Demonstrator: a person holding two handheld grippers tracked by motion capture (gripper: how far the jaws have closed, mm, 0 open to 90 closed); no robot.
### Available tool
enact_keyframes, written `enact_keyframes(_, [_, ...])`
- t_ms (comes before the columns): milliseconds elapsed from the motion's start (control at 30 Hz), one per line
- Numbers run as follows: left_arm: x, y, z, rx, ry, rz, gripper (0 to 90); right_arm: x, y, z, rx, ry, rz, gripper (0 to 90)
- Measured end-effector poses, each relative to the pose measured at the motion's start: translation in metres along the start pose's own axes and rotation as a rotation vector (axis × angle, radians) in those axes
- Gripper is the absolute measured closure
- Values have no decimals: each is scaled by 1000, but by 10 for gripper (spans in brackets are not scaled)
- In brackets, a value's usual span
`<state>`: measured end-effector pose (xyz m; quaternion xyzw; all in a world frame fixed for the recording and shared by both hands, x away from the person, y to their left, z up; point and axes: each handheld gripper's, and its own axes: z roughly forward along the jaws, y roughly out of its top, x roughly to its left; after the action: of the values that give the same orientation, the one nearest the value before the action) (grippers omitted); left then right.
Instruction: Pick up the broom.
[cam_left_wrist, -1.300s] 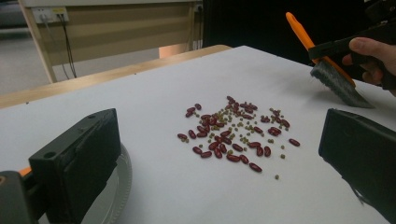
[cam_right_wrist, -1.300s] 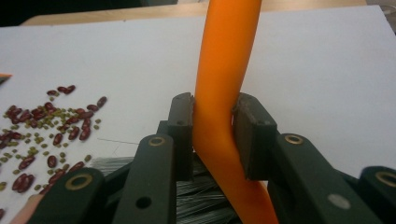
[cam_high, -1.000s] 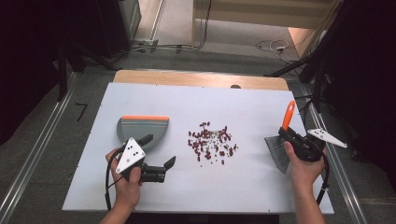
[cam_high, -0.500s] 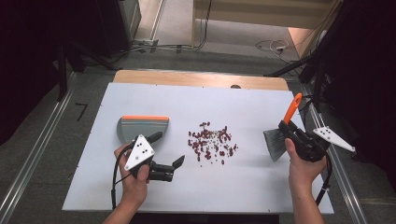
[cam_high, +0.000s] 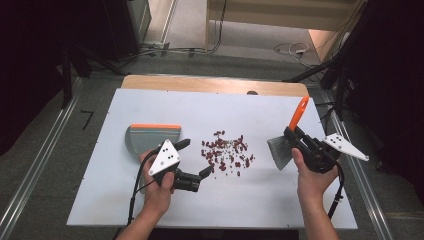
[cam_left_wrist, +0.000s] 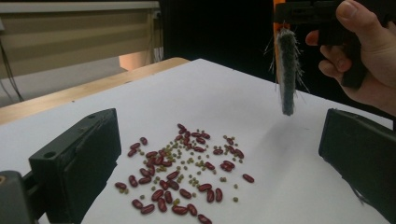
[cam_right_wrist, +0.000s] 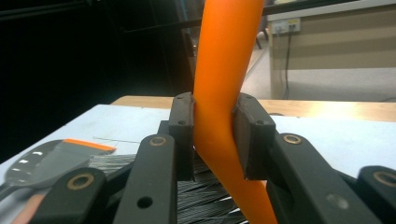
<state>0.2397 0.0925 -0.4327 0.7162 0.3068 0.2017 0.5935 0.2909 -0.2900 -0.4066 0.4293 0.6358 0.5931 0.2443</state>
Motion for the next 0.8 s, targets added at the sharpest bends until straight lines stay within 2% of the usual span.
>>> enact_keyframes(167, [-4,4,12,-3,-30,-11,0,18,1,5,-3,44,-12,693])
enact_keyframes(233, [-6,5,14,-5,-31,-9,0,25,2,7,-5,58,-16,693])
enact_keyframes(400, [-9,4,20,-4,-42,-35,6,42,1,13,0,99,-24,693])
enact_keyframes(667, [-17,2,31,33,-74,-71,26,61,-1,20,2,147,-28,693])
enact_keyframes(800, [-23,2,36,47,-80,-91,64,70,-2,22,4,162,-28,693])
